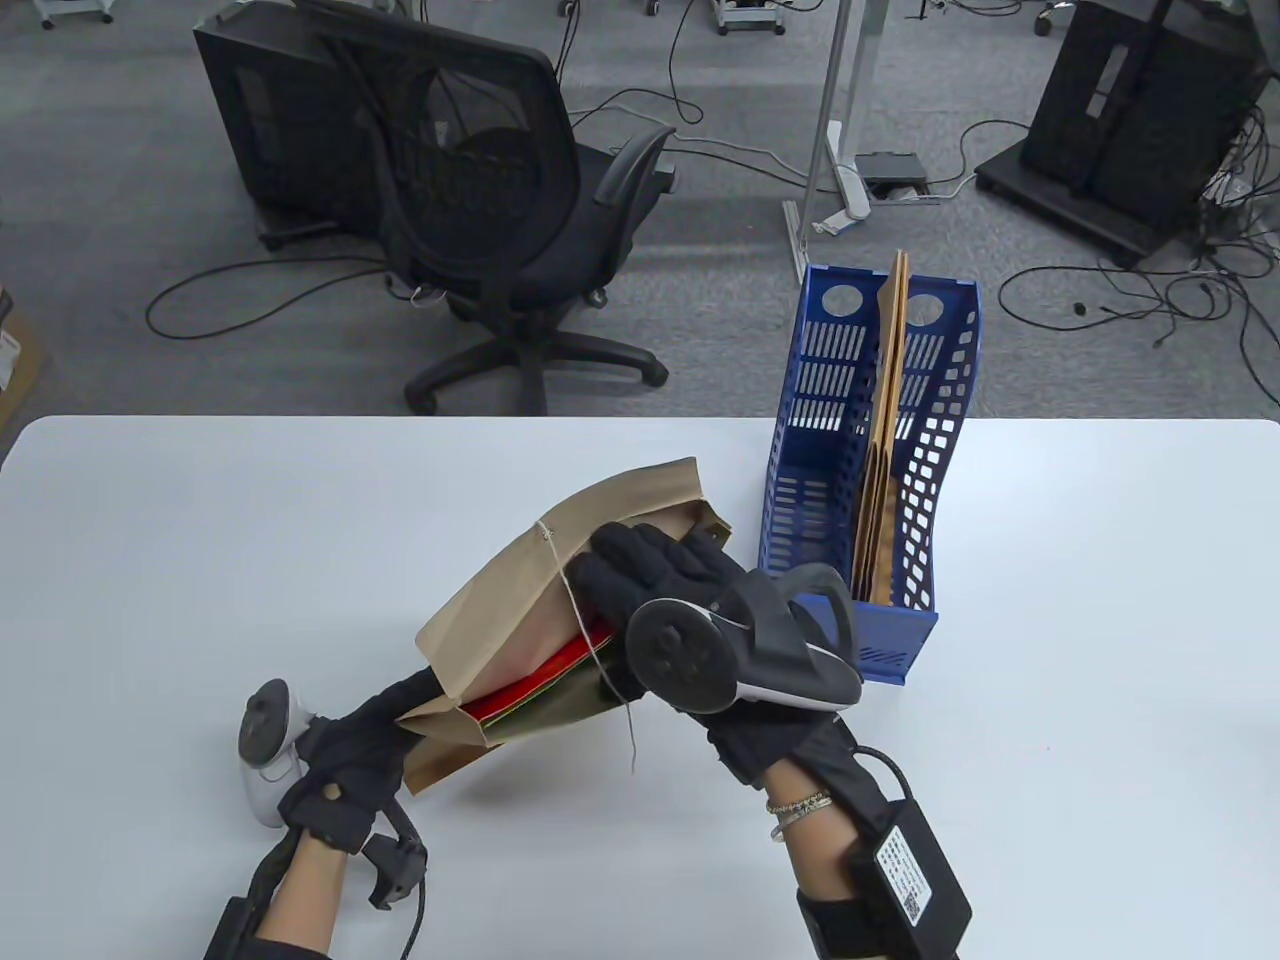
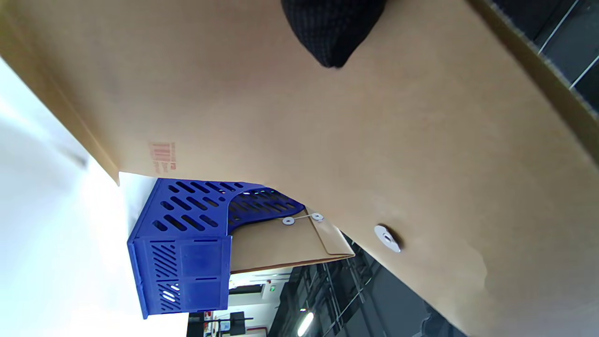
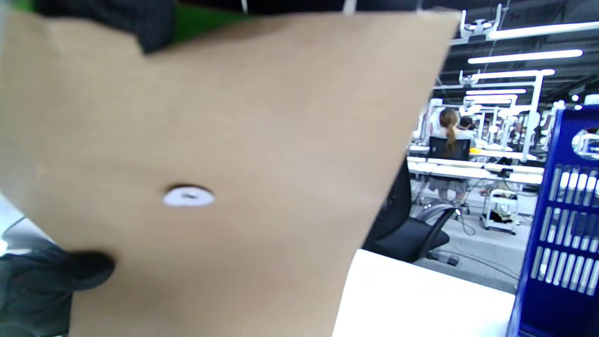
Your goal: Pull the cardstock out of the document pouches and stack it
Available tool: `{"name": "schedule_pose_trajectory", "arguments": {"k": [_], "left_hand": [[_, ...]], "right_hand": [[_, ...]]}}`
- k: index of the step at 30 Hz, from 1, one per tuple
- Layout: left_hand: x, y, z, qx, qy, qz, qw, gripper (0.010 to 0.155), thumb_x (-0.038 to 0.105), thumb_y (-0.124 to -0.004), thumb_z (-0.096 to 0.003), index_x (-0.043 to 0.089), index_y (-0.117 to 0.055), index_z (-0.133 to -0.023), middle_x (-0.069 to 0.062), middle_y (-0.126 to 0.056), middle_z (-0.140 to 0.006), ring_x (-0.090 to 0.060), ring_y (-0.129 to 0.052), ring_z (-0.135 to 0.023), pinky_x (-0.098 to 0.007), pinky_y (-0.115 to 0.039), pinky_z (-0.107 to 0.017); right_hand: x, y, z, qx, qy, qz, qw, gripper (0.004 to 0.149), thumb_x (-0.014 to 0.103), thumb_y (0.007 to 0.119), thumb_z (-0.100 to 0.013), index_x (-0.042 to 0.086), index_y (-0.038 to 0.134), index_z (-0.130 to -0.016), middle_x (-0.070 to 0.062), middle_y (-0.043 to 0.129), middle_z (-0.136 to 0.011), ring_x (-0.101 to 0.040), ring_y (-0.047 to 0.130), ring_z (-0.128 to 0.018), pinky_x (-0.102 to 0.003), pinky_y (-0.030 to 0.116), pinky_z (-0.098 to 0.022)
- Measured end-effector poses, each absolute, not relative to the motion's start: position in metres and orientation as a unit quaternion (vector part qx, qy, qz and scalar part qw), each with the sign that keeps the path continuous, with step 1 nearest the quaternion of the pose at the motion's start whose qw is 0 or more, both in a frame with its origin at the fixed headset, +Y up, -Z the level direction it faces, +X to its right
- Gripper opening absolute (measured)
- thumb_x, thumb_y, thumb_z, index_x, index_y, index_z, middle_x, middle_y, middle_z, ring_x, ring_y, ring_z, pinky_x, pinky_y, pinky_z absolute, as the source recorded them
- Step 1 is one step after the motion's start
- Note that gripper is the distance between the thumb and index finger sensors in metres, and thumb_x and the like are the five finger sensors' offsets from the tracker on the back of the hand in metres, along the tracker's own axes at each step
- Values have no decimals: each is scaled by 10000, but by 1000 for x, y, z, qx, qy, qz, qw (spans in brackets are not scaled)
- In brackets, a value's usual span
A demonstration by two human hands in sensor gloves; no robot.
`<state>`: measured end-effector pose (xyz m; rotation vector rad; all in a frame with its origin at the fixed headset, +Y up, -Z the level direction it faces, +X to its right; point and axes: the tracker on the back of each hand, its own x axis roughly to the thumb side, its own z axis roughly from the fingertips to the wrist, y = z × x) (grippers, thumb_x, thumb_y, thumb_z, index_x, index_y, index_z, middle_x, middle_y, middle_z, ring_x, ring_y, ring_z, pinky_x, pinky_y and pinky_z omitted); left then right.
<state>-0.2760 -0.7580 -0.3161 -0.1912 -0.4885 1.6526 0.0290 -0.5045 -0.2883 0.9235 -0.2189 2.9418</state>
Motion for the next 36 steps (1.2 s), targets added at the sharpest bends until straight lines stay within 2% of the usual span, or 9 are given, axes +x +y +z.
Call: {"name": "schedule_pose_trajectory", "arguments": {"k": [3, 5, 8, 13, 18, 26, 29, 32, 36], "left_hand": [[-275, -759, -317, -97, -220, 715, 656, 464, 285, -757, -497, 473, -781, -921, -24, -784, -1092, -282, -797, -992, -539, -642, -696], [-274, -759, -317, -97, -223, 716, 654, 469, 291, -759, -498, 473, -772, -930, -19, -783, -1093, -281, -794, -996, -537, -642, -697], [-272, -753, -316, -95, -233, 708, 660, 467, 287, -769, -496, 466, -785, -927, -21, -788, -1091, -288, -790, -998, -543, -637, -696], [-271, -746, -314, -96, -234, 671, 697, 506, 321, -805, -484, 405, -740, -979, -16, -818, -1068, -278, -819, -976, -539, -643, -693], [-266, -734, -310, -72, -239, 612, 750, 493, 302, -817, -478, 396, -767, -959, 18, -865, -1031, -235, -878, -933, -496, -693, -672], [-278, -739, -311, -54, -204, 587, 782, 468, 282, -827, -467, 377, -808, -925, 30, -907, -990, -221, -911, -899, -486, -713, -659], [-283, -742, -313, -55, -194, 614, 763, 463, 278, -823, -468, 364, -814, -923, 7, -924, -970, -241, -928, -870, -480, -734, -634], [-292, -745, -315, -65, -186, 633, 749, 470, 287, -815, -472, 360, -797, -936, -8, -937, -953, -244, -950, -839, -469, -754, -613], [-306, -742, -315, -54, -181, 672, 716, 479, 306, -818, -468, 354, -790, -944, -36, -977, -897, -250, -999, -761, -455, -792, -562]], "right_hand": [[21, -503, -290, 295, -59, 954, 2, 658, 482, 814, -436, 280, 686, -1049, -39, 720, -1069, -254, 819, -955, -462, 667, -743], [16, -504, -292, 305, -38, 951, -17, 537, 470, 807, -451, 280, 803, -953, 4, 859, -959, -223, 914, -858, -441, 719, -702], [2, -514, -295, 305, 34, 951, -36, 488, 436, 803, -476, 274, 825, -935, -14, 881, -943, -248, 909, -849, -455, 706, -701], [-7, -514, -291, 321, -8, 946, -50, 410, 382, 776, -497, 274, 874, -880, -5, 933, -891, -237, 948, -805, -460, 737, -674], [0, -489, -285, 323, -50, 945, -11, 400, 374, 791, -476, 235, 934, -823, -28, 991, -806, -248, 987, -721, -462, 768, -630], [18, -449, -283, 317, -54, 947, 26, 389, 370, 793, -485, 239, 939, -821, -29, 990, -809, -244, 983, -723, -463, 765, -634], [36, -426, -276, 283, -163, 944, 50, 393, 369, 789, -487, 249, 924, -836, -24, 976, -830, -251, 978, -736, -466, 767, -626], [64, -404, -263, 213, -325, 914, 114, 405, 363, 774, -502, 273, 889, -880, -34, 947, -871, -273, 961, -756, -454, 808, -569], [98, -395, -240, 123, -447, 869, 171, 456, 352, 736, -542, 357, 751, -997, -54, 918, -909, -292, 964, -750, -434, 840, -536]]}}
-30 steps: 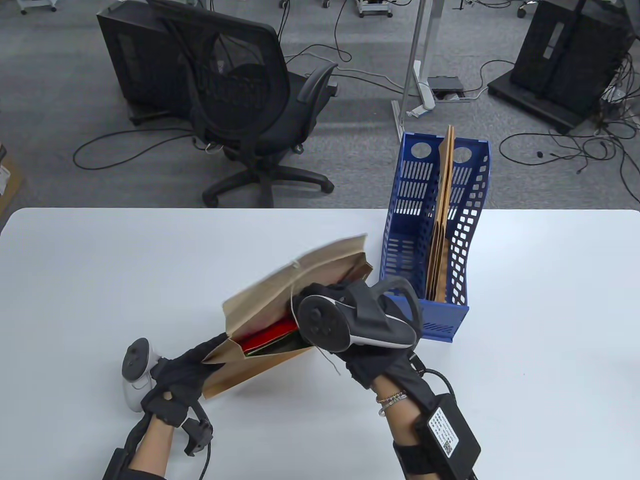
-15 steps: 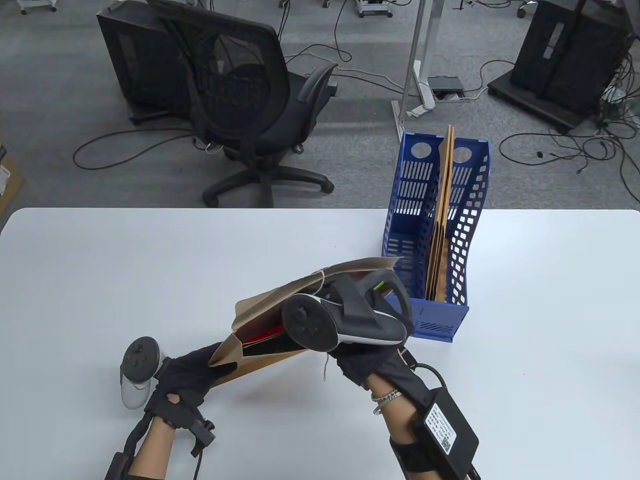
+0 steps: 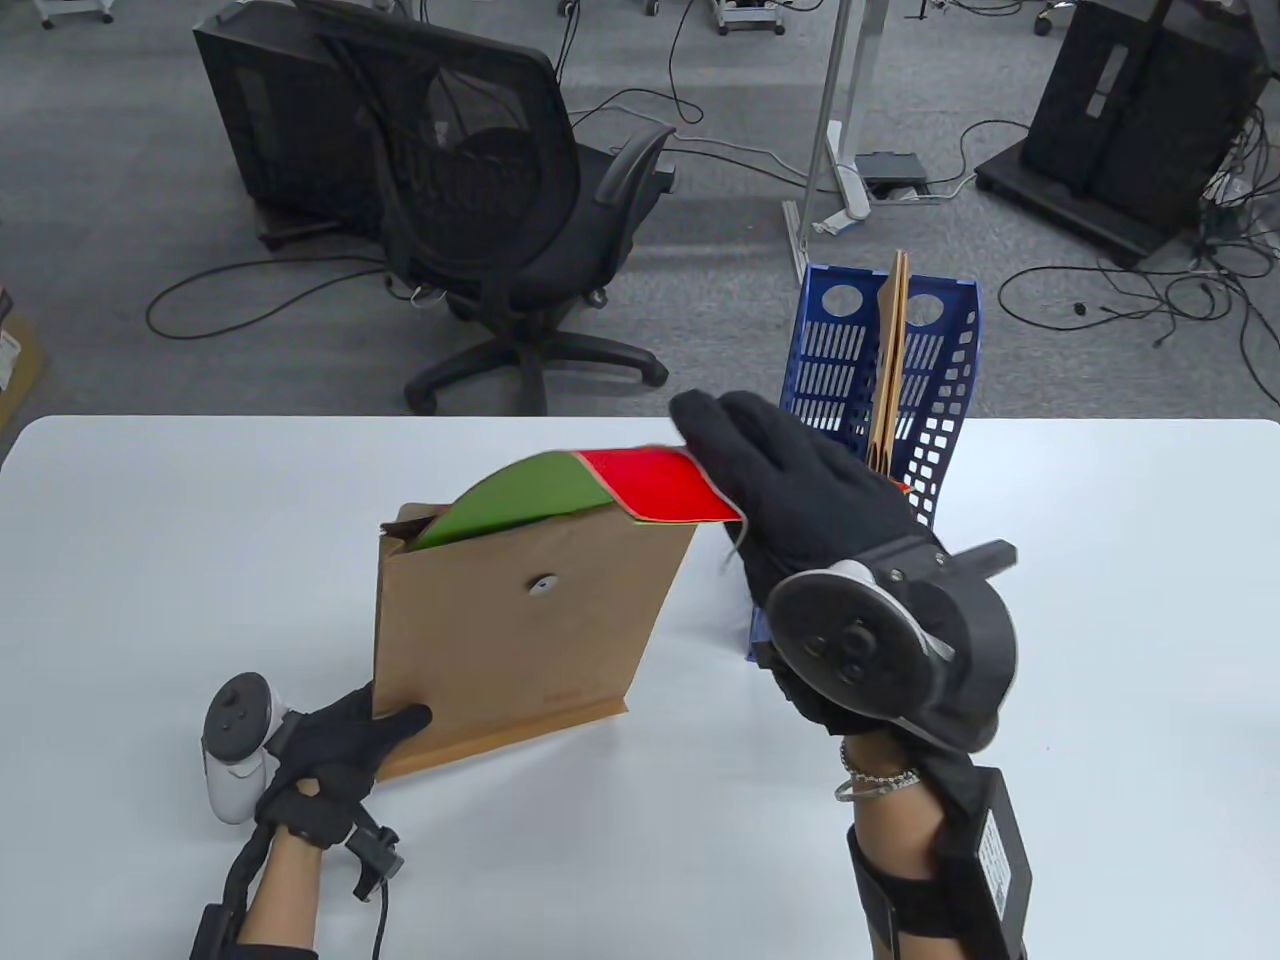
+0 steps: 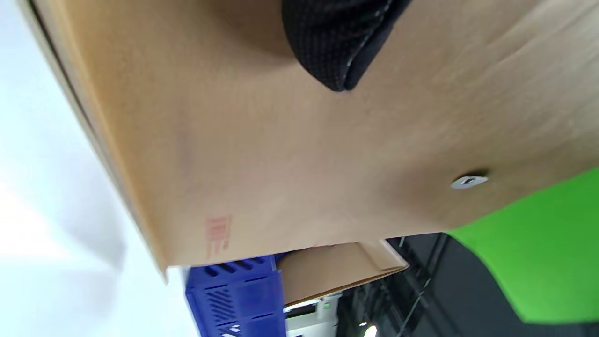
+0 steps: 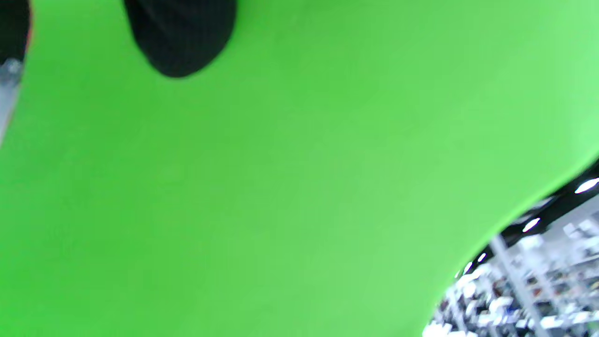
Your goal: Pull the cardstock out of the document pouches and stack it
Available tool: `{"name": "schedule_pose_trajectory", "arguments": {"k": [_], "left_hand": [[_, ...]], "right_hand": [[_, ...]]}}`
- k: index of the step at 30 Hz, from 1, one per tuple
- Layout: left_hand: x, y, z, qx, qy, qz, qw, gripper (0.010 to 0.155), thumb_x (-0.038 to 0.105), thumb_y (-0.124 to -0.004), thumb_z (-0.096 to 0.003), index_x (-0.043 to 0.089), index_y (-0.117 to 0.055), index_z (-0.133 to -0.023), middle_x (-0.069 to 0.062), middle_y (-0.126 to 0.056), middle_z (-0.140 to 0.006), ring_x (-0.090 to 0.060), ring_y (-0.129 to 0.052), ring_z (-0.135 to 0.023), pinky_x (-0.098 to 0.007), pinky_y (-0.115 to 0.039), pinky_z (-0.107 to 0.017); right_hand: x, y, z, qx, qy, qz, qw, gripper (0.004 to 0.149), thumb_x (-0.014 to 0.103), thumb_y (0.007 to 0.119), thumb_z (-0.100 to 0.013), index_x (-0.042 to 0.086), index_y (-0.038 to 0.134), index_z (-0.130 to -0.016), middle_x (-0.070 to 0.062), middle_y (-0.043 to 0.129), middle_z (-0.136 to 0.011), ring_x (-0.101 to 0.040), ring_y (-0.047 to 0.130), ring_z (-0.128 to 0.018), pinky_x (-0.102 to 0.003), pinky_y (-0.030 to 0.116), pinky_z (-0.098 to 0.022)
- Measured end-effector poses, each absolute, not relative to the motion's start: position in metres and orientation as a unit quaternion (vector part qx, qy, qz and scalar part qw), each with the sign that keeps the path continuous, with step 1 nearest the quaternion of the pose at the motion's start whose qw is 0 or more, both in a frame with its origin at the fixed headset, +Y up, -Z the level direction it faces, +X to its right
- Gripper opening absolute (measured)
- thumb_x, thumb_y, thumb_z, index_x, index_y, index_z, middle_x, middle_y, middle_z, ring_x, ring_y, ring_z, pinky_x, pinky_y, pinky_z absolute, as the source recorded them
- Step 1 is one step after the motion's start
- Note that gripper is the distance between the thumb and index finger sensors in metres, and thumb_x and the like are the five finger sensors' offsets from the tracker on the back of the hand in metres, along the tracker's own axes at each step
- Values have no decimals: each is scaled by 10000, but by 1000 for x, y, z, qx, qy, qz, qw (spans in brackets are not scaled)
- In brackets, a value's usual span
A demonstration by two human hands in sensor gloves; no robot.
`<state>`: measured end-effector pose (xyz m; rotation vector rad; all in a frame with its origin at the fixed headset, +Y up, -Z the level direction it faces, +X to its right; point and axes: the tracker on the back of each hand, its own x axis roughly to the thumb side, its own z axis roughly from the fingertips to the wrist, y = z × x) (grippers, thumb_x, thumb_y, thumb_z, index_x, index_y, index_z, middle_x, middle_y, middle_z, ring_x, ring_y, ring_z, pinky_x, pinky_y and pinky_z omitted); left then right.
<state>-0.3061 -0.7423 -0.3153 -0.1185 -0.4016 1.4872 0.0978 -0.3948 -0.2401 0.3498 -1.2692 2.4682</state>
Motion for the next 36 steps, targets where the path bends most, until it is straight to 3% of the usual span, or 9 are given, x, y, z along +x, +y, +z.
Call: {"name": "schedule_pose_trajectory", "arguments": {"k": [3, 7, 14, 16, 19, 26, 30, 32, 36], "left_hand": [[-315, -743, -315, -51, -174, 687, 704, 480, 318, -813, -469, 357, -783, -947, -32, -992, -875, -234, -1026, -726, -440, -818, -535], [-325, -745, -315, -46, -164, 715, 678, 500, 321, -803, -478, 334, -747, -976, -37, -1008, -844, -222, -1051, -679, -428, -839, -501], [-355, -738, -309, -11, -124, 749, 650, 502, 329, -787, -495, 305, -730, -993, -56, -1007, -833, -235, -1055, -659, -434, -838, -487], [-369, -733, -303, 3, -93, 744, 661, 501, 326, -788, -495, 306, -732, -993, -66, -1006, -833, -243, -1051, -662, -440, -833, -489], [-387, -727, -295, 15, -63, 732, 678, 501, 326, -788, -496, 307, -733, -993, -62, -1004, -837, -240, -1050, -666, -439, -832, -495], [-415, -730, -284, 32, -40, 768, 639, 498, 317, -788, -503, 304, -732, -998, -71, -1000, -839, -246, -1046, -669, -446, -825, -500], [-412, -731, -287, 19, -46, 763, 644, 498, 321, -788, -500, 302, -737, -995, -72, -1006, -830, -243, -1052, -659, -443, -830, -492], [-408, -734, -289, 2, -43, 751, 659, 498, 320, -789, -500, 297, -738, -995, -72, -1009, -827, -244, -1054, -655, -443, -832, -488], [-401, -738, -294, -23, -43, 735, 677, 502, 323, -787, -498, 276, -739, -995, -74, -1015, -815, -245, -1061, -640, -441, -839, -475]], "right_hand": [[116, -399, -225, 86, -513, 831, 199, 466, 354, 707, -562, 363, 694, -1028, -49, 911, -912, -268, 987, -727, -391, 883, -501], [134, -417, -214, 96, -562, 782, 251, 472, 321, 708, -558, 340, 679, -1029, -91, 895, -912, -299, 999, -686, -381, 917, -430], [127, -518, -244, 120, -513, 819, 230, 474, 302, 709, -545, 351, 667, -1014, -106, 841, -942, -294, 1005, -678, -348, 948, -403], [110, -562, -261, 124, -473, 854, 176, 475, 294, 707, -544, 348, 657, -1014, -109, 818, -955, -303, 990, -694, -354, 942, -415], [84, -605, -277, 155, -423, 888, 90, 475, 294, 703, -543, 342, 650, -1013, -110, 816, -952, -302, 986, -696, -356, 942, -414], [22, -694, -318, 179, -260, 944, -92, 476, 291, 718, -527, 328, 679, -1000, -106, 845, -933, -306, 991, -686, -374, 938, -403], [7, -728, -331, 181, -157, 955, -172, 495, 320, 712, -530, 313, 660, -1022, -89, 831, -964, -309, 957, -744, -395, 911, -456], [4, -740, -336, 172, -83, 966, -173, 530, 409, 716, -511, 284, 699, -1025, -93, 817, -994, -306, 954, -776, -411, 907, -473], [8, -754, -344, 142, 67, 980, -118, 745, 573, 682, -449, 258, 577, -1116, -145, 702, -1090, -384, 821, -903, -518, 823, -547]]}}
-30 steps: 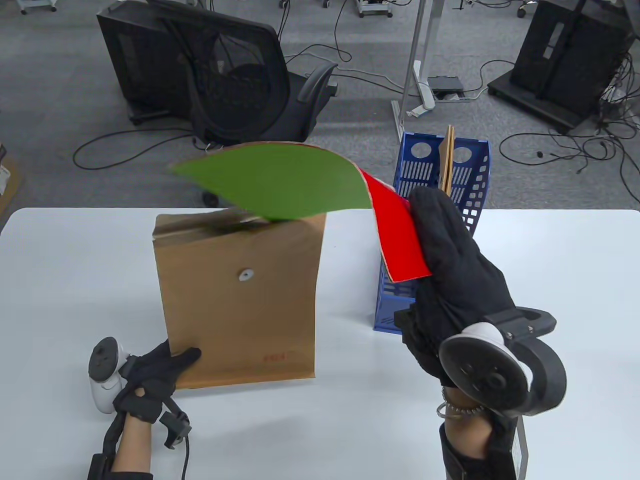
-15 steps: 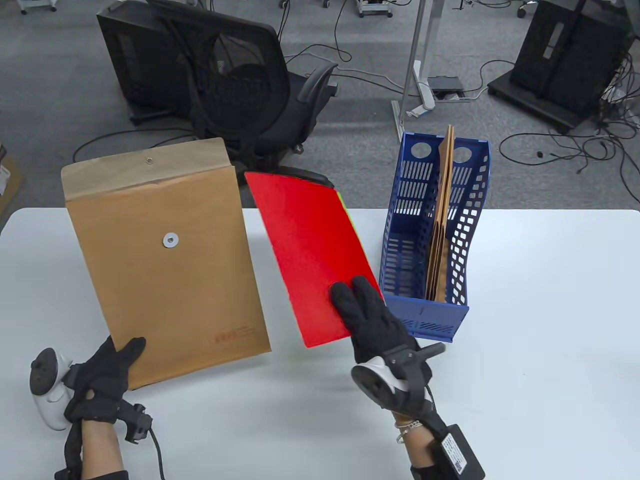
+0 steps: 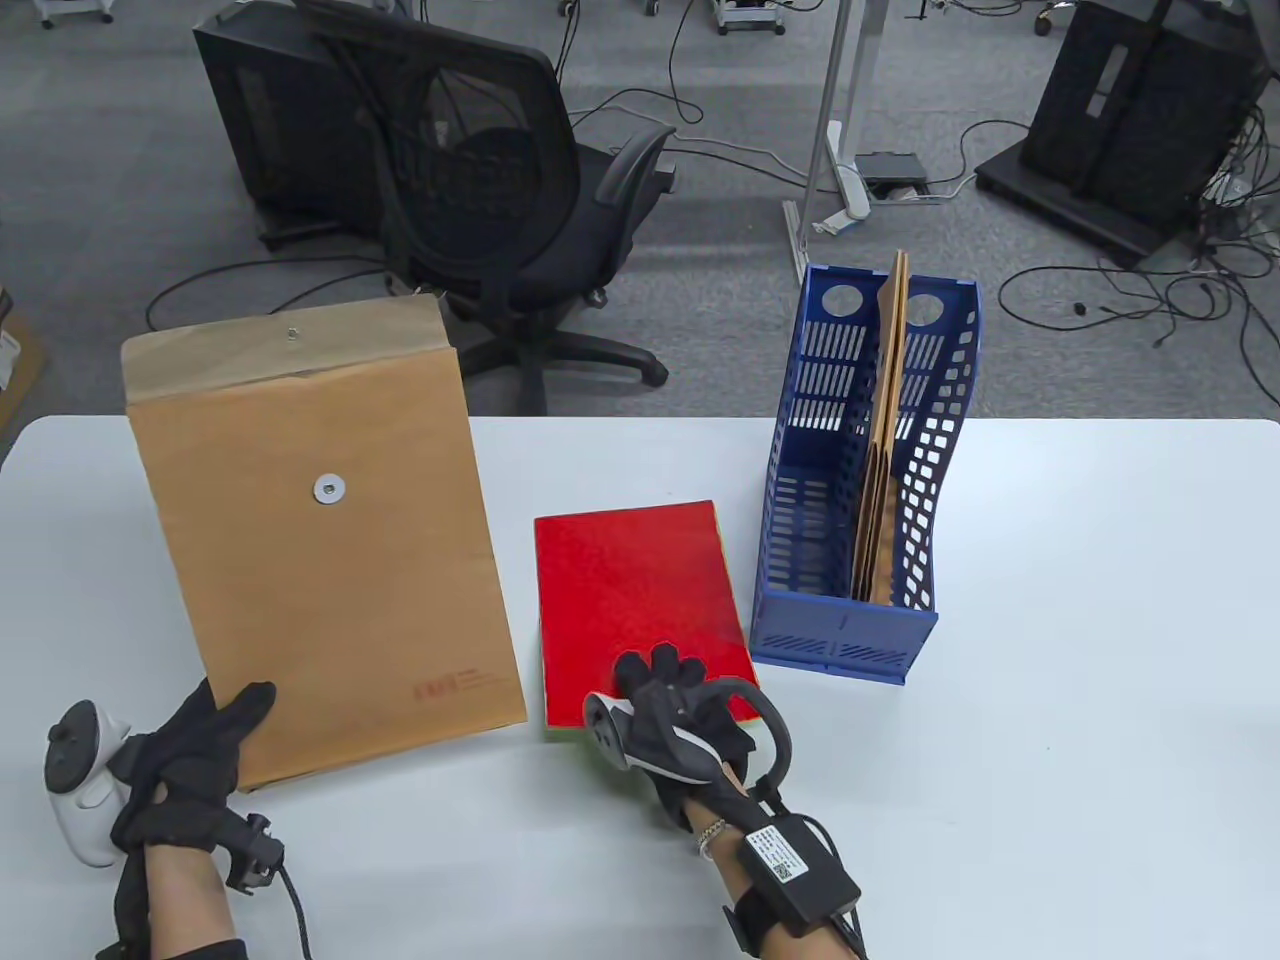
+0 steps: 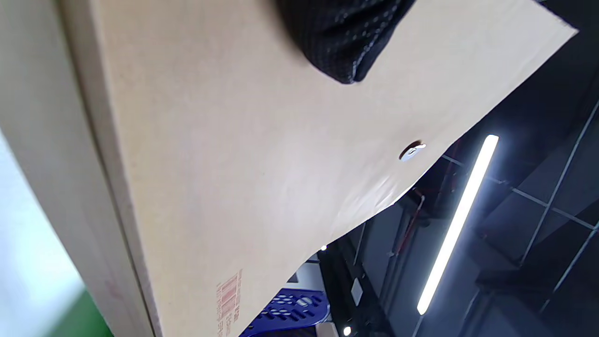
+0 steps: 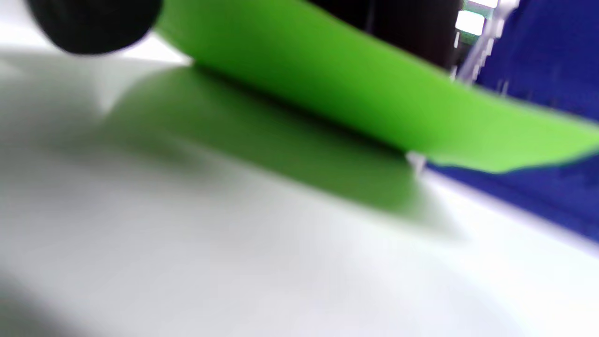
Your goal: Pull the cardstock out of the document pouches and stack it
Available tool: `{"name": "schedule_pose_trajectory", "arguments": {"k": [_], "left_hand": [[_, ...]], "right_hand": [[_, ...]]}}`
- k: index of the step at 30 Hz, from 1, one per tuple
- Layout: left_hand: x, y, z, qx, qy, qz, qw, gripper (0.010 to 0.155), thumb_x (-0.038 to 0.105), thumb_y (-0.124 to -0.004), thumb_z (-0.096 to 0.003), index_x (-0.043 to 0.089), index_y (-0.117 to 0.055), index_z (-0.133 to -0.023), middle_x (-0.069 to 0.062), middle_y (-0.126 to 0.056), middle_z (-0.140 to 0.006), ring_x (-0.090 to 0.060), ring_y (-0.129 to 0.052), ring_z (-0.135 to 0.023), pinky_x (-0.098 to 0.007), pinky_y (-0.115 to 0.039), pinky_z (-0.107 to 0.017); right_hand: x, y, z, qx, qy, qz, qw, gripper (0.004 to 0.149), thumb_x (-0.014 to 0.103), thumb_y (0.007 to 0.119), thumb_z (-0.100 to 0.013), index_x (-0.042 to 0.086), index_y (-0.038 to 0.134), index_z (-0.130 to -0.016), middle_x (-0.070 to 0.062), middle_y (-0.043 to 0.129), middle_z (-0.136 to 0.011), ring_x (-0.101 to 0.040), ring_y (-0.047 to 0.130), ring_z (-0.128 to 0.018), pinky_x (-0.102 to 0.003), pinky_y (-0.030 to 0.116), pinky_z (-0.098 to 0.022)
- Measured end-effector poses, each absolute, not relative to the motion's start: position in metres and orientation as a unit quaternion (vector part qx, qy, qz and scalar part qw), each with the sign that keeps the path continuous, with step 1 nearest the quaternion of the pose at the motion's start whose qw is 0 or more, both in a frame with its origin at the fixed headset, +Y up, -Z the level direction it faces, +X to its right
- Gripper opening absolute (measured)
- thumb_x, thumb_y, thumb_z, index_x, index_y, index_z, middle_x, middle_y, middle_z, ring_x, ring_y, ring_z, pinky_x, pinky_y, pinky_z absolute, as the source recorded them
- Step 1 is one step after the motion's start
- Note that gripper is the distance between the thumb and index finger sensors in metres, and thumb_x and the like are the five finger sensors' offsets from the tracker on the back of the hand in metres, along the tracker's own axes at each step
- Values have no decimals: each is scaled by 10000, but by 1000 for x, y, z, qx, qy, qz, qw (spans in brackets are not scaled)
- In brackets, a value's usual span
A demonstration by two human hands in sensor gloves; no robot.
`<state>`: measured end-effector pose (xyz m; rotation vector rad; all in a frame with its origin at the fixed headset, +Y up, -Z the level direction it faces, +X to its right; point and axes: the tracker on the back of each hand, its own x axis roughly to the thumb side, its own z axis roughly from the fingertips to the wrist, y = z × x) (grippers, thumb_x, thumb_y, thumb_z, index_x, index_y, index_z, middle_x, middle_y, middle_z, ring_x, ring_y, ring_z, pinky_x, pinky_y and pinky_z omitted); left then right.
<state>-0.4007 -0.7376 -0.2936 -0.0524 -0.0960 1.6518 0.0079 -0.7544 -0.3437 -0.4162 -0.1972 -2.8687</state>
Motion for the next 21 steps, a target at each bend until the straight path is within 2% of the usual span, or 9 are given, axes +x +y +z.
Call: {"name": "schedule_pose_trajectory", "arguments": {"k": [2, 3, 5, 7, 8, 10, 12, 17, 21], "left_hand": [[-398, -738, -295, -35, -45, 726, 685, 501, 323, -786, -497, 271, -740, -994, -74, -1018, -811, -243, -1065, -635, -440, -842, -471], [-397, -739, -296, -42, -46, 721, 690, 502, 325, -785, -497, 271, -740, -994, -92, -1016, -811, -244, -1065, -634, -441, -842, -471], [-396, -739, -296, -50, -44, 714, 697, 502, 325, -783, -498, 269, -738, -995, -72, -1020, -808, -243, -1066, -632, -440, -842, -469], [-395, -739, -296, -52, -40, 709, 702, 507, 327, -779, -500, 266, -731, -1000, -90, -1016, -809, -244, -1066, -632, -440, -842, -469], [-395, -740, -296, -53, -39, 709, 702, 509, 328, -778, -499, 263, -728, -1001, -89, -1018, -806, -243, -1067, -630, -440, -844, -467], [-395, -740, -296, -53, -35, 709, 703, 514, 331, -775, -501, 256, -719, -1007, -89, -1018, -803, -244, -1068, -627, -440, -845, -464], [-395, -740, -296, -51, -24, 711, 701, 521, 344, -783, -498, 250, -720, -1007, -83, -1026, -791, -237, -1076, -612, -435, -851, -454], [-394, -741, -300, -35, 33, 703, 709, 614, 389, -826, -480, 249, -645, -1050, -33, -1031, -722, -185, -1084, -534, -407, -862, -414], [-400, -730, -302, 23, 136, 656, 742, 681, 387, -862, -457, 227, -603, -1066, -20, -1016, -635, -148, -1063, -345, -296, -862, -223]], "right_hand": [[12, -761, -347, -140, -150, -976, 78, 787, 616, 659, -433, 233, 597, -1118, -181, 645, -1114, -433, 747, -932, -572, 782, -544], [15, -764, -346, -133, -194, -970, 59, 828, 637, 628, -435, 215, 524, -1139, -203, 543, -1140, -462, 648, -965, -594, 733, -571], [16, -765, -344, -133, -198, -971, 32, 842, 644, 554, -461, 178, 479, -1158, -233, 463, -1160, -496, 558, -991, -630, 664, -603], [19, -762, -341, -126, -183, -975, 29, 778, 613, 485, -497, 192, 491, -1151, -217, 481, -1159, -486, 564, -994, -621, 649, -623], [22, -758, -339, -124, -170, -977, 12, 765, 598, 482, -510, 202, 423, -1162, -204, 421, -1175, -484, 510, -1018, -629, 592, -663], [29, -745, -332, -123, -136, -983, -24, 766, 576, 502, -526, 209, 291, -1165, -178, 237, -1189, -452, 241, -1057, -647, 370, -738], [38, -727, -321, -117, -86, -989, -41, 792, 580, 530, -527, 246, 169, -1148, -116, 123, -1187, -381, 96, -1057, -626, 235, -752], [63, -694, -280, -108, 18, -992, -68, 818, 585, 568, -528, 251, 163, -1155, -93, 72, -1187, -352, 7, -1041, -612, 153, -747], [81, -698, -264, -94, 69, -986, -117, 809, 576, 586, -529, 241, 207, -1160, -98, 96, -1188, -354, 18, -1038, -610, 151, -740]]}}
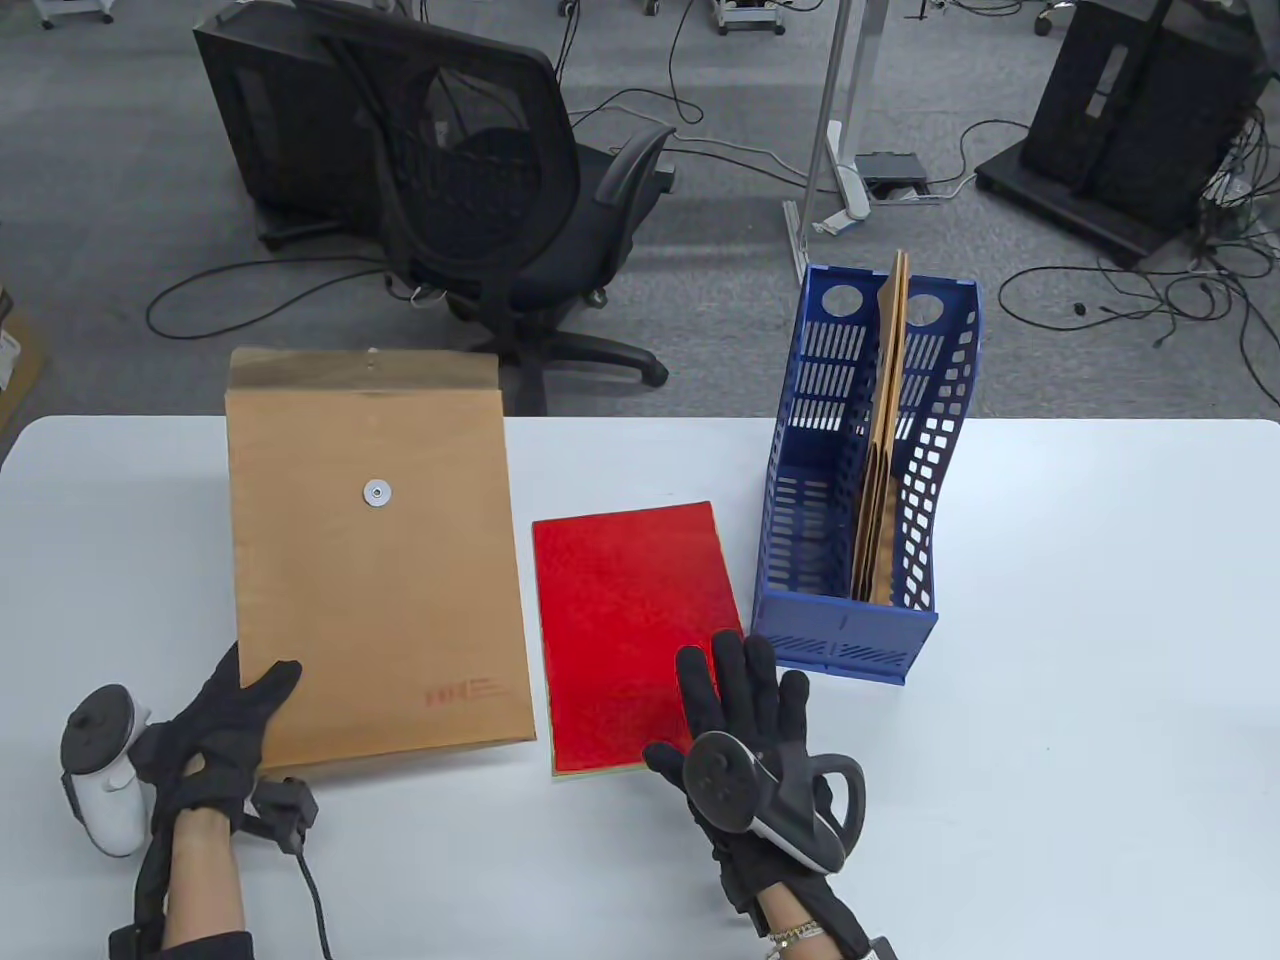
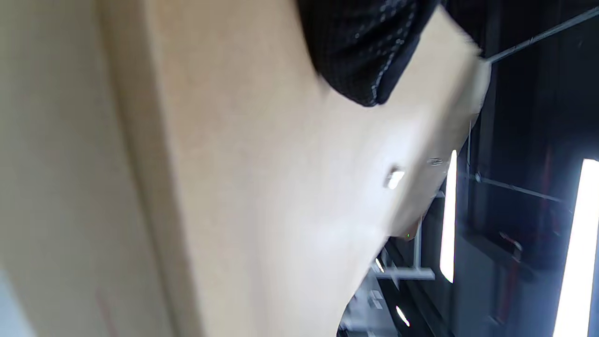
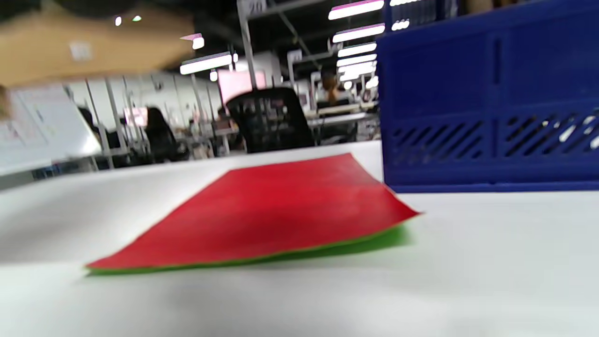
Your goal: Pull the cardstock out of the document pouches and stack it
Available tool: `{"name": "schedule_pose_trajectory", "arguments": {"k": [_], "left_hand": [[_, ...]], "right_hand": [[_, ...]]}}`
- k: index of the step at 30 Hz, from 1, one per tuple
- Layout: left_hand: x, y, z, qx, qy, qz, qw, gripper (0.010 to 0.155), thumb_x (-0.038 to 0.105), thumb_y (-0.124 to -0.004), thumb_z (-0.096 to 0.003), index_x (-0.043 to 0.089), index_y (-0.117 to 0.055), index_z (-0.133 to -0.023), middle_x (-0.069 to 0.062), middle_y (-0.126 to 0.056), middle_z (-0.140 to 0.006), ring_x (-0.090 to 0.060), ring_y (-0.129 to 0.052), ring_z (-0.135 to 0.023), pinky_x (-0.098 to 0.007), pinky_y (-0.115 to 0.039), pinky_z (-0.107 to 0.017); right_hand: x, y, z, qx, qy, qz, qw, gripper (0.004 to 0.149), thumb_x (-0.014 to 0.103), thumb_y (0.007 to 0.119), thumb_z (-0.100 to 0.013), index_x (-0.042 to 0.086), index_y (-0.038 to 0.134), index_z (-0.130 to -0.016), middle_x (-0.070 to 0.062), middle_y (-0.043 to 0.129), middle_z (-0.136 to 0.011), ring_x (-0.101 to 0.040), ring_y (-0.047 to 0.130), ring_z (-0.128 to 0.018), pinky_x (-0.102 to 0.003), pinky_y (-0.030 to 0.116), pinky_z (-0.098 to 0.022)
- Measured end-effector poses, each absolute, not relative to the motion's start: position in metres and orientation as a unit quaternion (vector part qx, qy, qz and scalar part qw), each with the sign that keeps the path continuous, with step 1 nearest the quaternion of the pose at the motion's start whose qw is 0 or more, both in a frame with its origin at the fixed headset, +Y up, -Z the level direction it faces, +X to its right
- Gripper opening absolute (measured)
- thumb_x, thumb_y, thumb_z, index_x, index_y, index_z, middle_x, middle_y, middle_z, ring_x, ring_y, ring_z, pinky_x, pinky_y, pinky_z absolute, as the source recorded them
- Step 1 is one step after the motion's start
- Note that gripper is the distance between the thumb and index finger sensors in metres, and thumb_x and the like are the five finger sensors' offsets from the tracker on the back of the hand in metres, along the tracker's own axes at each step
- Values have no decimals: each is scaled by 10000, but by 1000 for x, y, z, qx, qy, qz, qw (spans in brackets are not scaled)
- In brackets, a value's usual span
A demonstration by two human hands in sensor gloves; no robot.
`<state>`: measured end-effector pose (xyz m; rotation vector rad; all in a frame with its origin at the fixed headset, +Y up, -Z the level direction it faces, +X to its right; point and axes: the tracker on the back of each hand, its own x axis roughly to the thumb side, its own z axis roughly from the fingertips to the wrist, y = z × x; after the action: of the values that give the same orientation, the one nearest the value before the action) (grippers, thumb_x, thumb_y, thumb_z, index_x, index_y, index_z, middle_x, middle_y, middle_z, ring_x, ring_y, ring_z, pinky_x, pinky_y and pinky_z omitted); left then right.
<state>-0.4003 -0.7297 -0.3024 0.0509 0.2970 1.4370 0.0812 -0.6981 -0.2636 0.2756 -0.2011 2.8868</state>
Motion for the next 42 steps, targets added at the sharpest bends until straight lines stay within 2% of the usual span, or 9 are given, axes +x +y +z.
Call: {"name": "schedule_pose_trajectory", "arguments": {"k": [4, 8, 15, 17, 20, 25, 30, 35, 42], "left_hand": [[-417, -726, -309, 3, 176, 589, 789, 686, 410, -864, -450, 252, -602, -1064, 10, -1022, -615, -114, -1060, -322, -272, -864, -214], [-437, -747, -317, -59, 228, 610, 756, 709, 419, -872, -449, 239, -586, -1072, 11, -1017, -610, -118, -1050, -316, -280, -854, -213], [-456, -777, -324, -113, 301, 551, 770, 768, 445, -890, -429, 211, -564, -1084, 25, -1008, -606, -108, -1044, -308, -279, -848, -207], [-455, -776, -325, -114, 321, 515, 787, 806, 459, -887, -428, 224, -511, -1102, 18, -982, -694, -97, -1039, -379, -289, -852, -265], [-448, -771, -326, -112, 356, 434, 820, 779, 430, -856, -463, 281, -454, -1114, -33, -910, -883, -147, -1010, -644, -362, -834, -453], [-425, -759, -326, -67, 365, 328, 869, 763, 421, -836, -462, 290, -445, -1105, -63, -827, -1000, -139, -957, -769, -437, -777, -576], [-405, -753, -324, -79, 344, 194, 915, 811, 460, -806, -456, 302, -353, -1110, -112, -449, -1188, -350, -529, -1090, -569, -517, -729], [-373, -735, -315, -27, 224, 196, 954, 831, 545, -712, -488, 352, -187, -1101, -71, -133, -1207, -358, 29, -1036, -589, -164, -720], [-300, -702, -287, 25, 16, 286, 958, 776, 570, -646, -516, 375, -184, -1108, -32, -81, -1213, -286, 121, -1018, -562, -36, -691]], "right_hand": [[89, -695, -264, 81, -70, 985, 136, 808, 574, 583, -530, 242, 191, -1154, -88, 78, -1182, -341, 1, -1033, -602, 134, -736], [90, -697, -264, 79, -74, 987, 120, 806, 574, 584, -530, 242, 198, -1155, -86, 90, -1184, -341, 11, -1037, -604, 138, -737], [92, -701, -267, 77, -60, 988, 124, 803, 569, 589, -529, 242, 207, -1155, -85, 102, -1186, -339, 22, -1040, -602, 141, -737], [93, -701, -267, 75, -58, 988, 124, 803, 569, 589, -529, 239, 209, -1155, -86, 104, -1186, -340, 24, -1040, -601, 139, -737], [94, -703, -268, 74, -52, 988, 126, 801, 566, 590, -530, 239, 212, -1156, -87, 108, -1187, -340, 26, -1041, -601, 139, -736], [95, -705, -270, 75, -37, 987, 135, 799, 560, 595, -531, 237, 215, -1155, -90, 109, -1186, -341, 26, -1039, -600, 138, -734], [95, -705, -270, 76, -34, 987, 139, 797, 557, 598, -532, 236, 218, -1155, -91, 116, -1187, -344, 33, -1040, -598, 140, -735], [95, -707, -271, 75, -36, 986, 144, 800, 559, 595, -532, 242, 204, -1153, -87, 111, -1187, -341, 32, -1042, -591, 139, -740], [100, -702, -272, 65, -55, 980, 179, 805, 580, 580, -534, 289, 143, -1145, -52, 86, -1194, -313, 24, -1057, -562, 147, -768]]}}
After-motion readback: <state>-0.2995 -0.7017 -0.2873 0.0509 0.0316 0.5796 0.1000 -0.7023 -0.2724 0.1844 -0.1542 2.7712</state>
